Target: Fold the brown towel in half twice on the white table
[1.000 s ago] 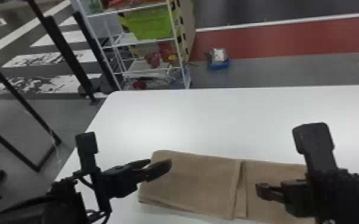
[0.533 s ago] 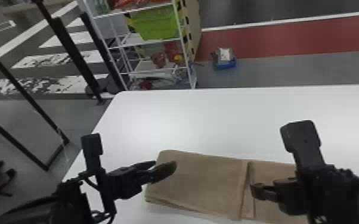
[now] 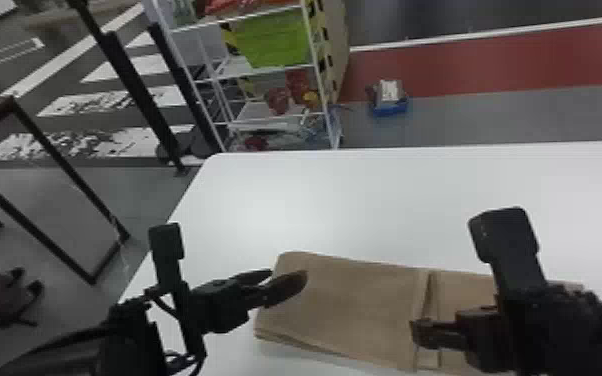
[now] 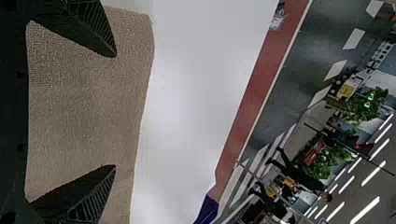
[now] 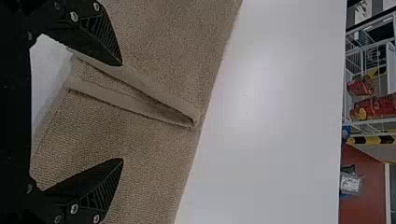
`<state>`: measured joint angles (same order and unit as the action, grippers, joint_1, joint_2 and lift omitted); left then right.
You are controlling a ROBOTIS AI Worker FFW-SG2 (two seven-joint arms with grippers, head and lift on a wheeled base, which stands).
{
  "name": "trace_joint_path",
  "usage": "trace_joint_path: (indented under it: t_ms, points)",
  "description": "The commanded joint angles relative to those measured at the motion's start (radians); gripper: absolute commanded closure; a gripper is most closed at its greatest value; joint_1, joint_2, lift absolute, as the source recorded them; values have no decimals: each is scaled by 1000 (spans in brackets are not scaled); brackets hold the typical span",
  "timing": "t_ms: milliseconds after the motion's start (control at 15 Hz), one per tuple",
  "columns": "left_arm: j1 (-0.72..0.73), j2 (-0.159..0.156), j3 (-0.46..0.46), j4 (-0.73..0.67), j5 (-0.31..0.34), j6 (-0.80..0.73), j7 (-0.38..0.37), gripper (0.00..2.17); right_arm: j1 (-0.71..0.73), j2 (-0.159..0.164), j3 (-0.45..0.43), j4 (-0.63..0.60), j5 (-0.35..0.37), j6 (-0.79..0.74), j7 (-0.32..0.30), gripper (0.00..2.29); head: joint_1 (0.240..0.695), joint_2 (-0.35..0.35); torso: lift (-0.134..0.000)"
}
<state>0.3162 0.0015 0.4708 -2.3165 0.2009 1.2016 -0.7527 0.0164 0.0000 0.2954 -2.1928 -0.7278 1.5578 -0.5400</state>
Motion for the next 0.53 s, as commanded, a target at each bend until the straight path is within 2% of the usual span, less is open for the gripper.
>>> trace_joint_path:
  t_ms: [0,467]
  points:
    - [4,-4,5,-9,0,3,-8,36,8,1,-5,2,-4,14,-11,174,695,350,-124]
    - [7,-4,28,-9,0,10,-40,36,0,1,-22,96,-35,14,-21,184,695,350,-124]
